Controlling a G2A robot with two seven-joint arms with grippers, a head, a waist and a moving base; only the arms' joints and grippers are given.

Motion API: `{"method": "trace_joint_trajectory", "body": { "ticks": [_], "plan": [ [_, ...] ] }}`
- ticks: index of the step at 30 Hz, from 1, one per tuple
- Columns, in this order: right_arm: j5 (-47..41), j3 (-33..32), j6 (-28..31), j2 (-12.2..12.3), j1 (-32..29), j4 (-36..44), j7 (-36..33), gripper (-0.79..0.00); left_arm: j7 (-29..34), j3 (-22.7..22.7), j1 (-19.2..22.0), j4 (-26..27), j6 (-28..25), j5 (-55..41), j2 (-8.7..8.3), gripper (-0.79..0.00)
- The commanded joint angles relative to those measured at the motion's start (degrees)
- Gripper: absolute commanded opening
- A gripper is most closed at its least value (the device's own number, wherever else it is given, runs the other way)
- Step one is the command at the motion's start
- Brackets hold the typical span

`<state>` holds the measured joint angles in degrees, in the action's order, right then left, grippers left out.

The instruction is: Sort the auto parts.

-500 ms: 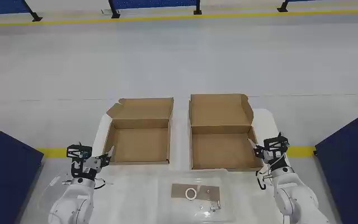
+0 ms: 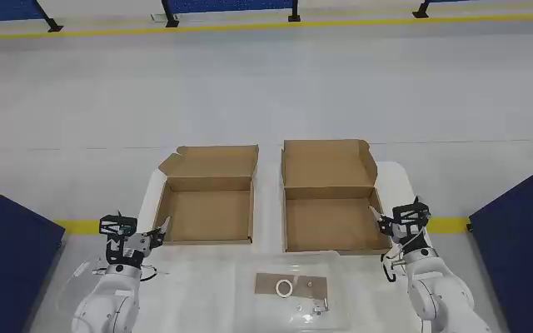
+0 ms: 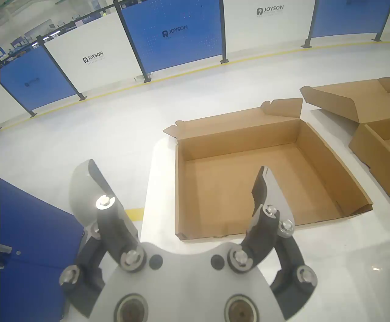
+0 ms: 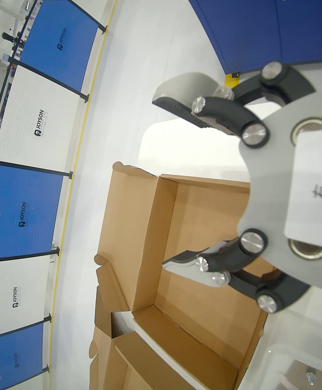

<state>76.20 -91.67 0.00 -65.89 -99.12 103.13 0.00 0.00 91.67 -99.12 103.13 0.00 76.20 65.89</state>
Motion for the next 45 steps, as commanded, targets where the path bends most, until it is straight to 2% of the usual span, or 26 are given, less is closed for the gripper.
{"method": "trace_joint_trajectory", "body": {
  "ticks": [1, 17, 24, 25, 27, 28, 38, 41, 45],
  "plan": [
    [0.00, 0.00, 0.00, 0.00, 0.00, 0.00, 0.00, 0.000, 0.00, 0.00, 0.00, 0.00, 0.00, 0.00, 0.00, 0.000],
    [-0.08, 0.05, 0.19, -0.01, 0.11, 0.25, 0.08, 0.000, 0.00, 0.00, 0.00, 0.00, 0.00, 0.00, 0.00, 0.000],
    [-1.52, -2.04, 11.08, 0.57, 0.57, 3.95, -0.95, 0.000, 0.00, 0.00, 0.00, 0.00, 0.00, 0.00, 0.00, 0.000],
    [-2.27, -2.35, 13.17, 0.68, 0.53, 4.39, -1.85, 0.000, 0.00, 0.00, 0.00, 0.00, 0.00, 0.00, 0.00, 0.000],
    [-5.30, -2.66, 21.85, 1.14, 0.56, 5.23, -7.06, 0.000, 0.00, 0.00, 0.00, 0.00, 0.00, 0.00, 0.00, 0.000],
    [-6.04, -2.94, 23.13, 1.23, 0.68, 5.36, -7.93, 0.000, 0.00, 0.00, 0.00, 0.00, 0.00, 0.00, 0.00, 0.000],
    [-6.02, -2.75, 23.47, 1.24, 0.72, 5.52, -7.91, 0.000, 0.00, 0.00, 0.00, 0.00, 0.00, 0.00, 0.00, 0.000],
    [-6.94, -2.75, 27.15, 1.46, 0.75, 7.06, -9.43, 0.000, 0.00, 0.00, 0.00, 0.00, 0.00, 0.00, 0.00, 0.000],
    [-11.49, -3.26, 34.12, 2.05, 1.51, 9.52, -17.84, 0.000, 0.00, 0.00, 0.00, 0.00, 0.00, 0.00, 0.00, 0.000]
  ]
}}
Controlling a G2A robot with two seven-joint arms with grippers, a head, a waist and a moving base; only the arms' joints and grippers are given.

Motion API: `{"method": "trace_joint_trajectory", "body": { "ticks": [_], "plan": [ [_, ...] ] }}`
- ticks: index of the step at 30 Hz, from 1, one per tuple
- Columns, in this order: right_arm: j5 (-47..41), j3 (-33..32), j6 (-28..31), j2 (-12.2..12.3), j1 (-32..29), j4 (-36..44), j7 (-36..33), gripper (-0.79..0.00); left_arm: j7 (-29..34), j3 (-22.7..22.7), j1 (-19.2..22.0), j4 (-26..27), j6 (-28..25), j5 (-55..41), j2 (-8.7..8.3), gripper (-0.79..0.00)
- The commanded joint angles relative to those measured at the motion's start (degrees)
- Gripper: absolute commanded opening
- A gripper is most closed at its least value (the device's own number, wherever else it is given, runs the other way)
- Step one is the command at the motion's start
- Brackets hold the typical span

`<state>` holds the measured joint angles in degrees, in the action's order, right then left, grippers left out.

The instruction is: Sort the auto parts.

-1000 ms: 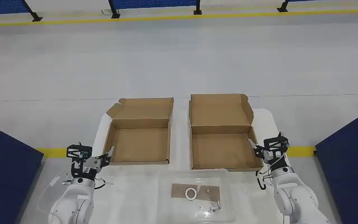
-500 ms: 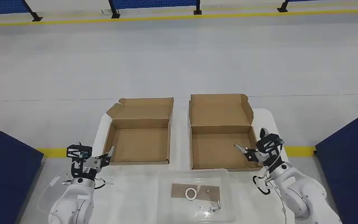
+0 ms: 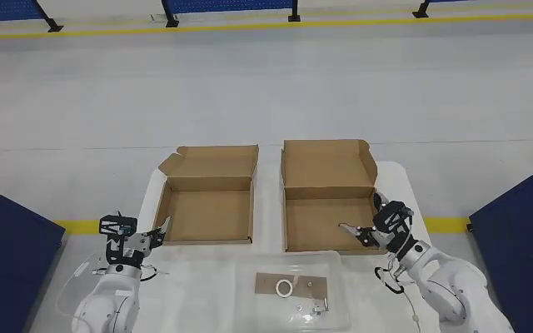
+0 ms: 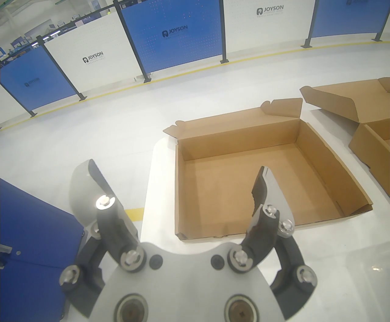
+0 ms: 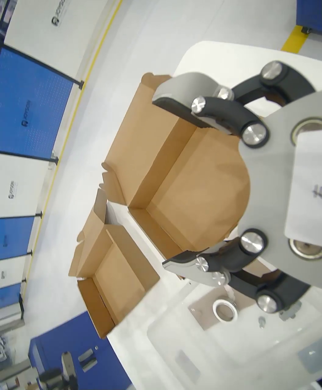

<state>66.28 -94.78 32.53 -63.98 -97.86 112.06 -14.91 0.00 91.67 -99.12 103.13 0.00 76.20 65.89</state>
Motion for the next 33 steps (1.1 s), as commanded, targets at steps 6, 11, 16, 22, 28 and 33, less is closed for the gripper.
{"method": "trace_joint_trajectory", "body": {
  "ticks": [6, 11, 16, 22, 28, 33],
  "plan": [
    [-10.97, 0.64, 6.15, 0.89, 1.83, 3.03, -19.20, 0.000, 0.00, 0.00, 0.00, 0.00, 0.00, 0.00, 0.00, 0.000],
    [-10.97, 0.64, 6.15, 0.89, 1.83, 3.03, -19.20, 0.000, 0.00, 0.00, 0.00, 0.00, 0.00, 0.00, 0.00, 0.000],
    [-11.03, 1.30, 6.97, 1.14, 2.21, 6.00, -21.41, 0.000, 0.00, 0.00, 0.00, 0.00, 0.00, 0.00, 0.00, 0.000],
    [-18.39, 1.75, 6.80, 2.41, 4.04, 14.06, -41.00, 0.000, 0.00, 0.00, 0.00, 0.00, 0.00, 0.00, 0.00, 0.000],
    [-21.13, 6.28, 0.44, 4.29, 9.39, 17.73, -56.41, 0.000, 0.00, 0.00, 0.00, 0.00, 0.00, 0.00, 0.00, 0.000],
    [-20.79, 6.71, 0.02, 4.47, 9.79, 17.82, -56.83, 0.000, 0.00, 0.00, 0.00, 0.00, 0.00, 0.00, 0.00, 0.000]
  ]
}}
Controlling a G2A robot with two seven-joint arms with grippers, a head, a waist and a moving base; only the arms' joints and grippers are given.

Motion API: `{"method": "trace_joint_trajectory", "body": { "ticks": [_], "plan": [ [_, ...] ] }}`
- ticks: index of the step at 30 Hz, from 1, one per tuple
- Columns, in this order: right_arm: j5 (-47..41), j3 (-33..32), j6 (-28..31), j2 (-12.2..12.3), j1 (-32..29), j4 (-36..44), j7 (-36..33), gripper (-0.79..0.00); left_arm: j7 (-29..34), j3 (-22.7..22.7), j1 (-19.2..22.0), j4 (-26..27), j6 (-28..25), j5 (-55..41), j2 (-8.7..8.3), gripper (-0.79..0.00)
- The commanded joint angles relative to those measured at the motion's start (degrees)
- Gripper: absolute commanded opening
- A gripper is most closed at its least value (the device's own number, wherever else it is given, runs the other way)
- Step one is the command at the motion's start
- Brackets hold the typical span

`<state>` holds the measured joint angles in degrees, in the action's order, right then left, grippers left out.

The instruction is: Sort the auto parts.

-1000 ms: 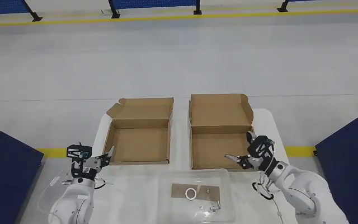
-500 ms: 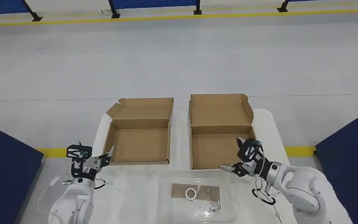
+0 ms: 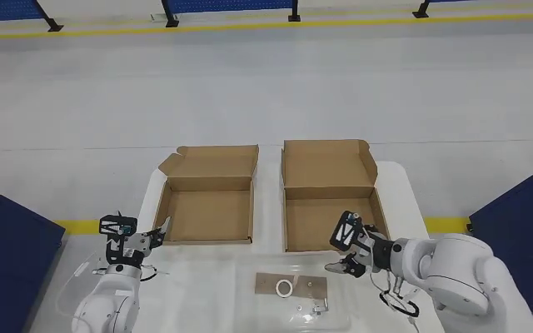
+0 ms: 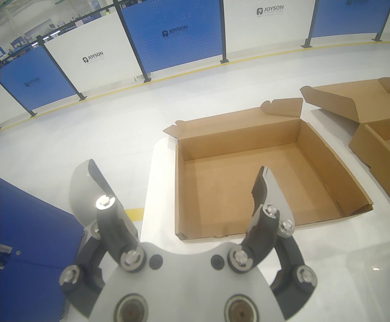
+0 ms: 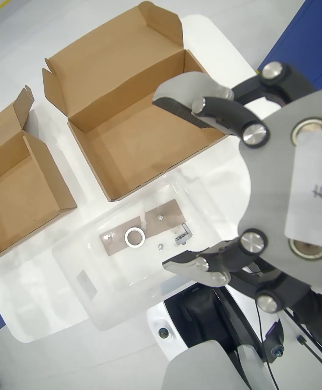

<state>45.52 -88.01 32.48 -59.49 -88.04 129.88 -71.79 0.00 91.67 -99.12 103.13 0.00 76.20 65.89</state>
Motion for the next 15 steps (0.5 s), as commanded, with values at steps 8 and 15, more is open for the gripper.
{"method": "trace_joint_trajectory", "body": {
  "ticks": [8, 15],
  "plan": [
    [3.17, 2.33, 1.00, 0.65, 0.14, 2.94, 0.98, 0.000, 0.00, 0.00, 0.00, 0.00, 0.00, 0.00, 0.00, 0.000],
    [5.44, 14.96, -4.01, 4.10, 6.96, 2.53, -4.04, 0.000, 0.00, 0.00, 0.00, 0.00, 0.00, 0.00, 0.00, 0.000]
  ]
}}
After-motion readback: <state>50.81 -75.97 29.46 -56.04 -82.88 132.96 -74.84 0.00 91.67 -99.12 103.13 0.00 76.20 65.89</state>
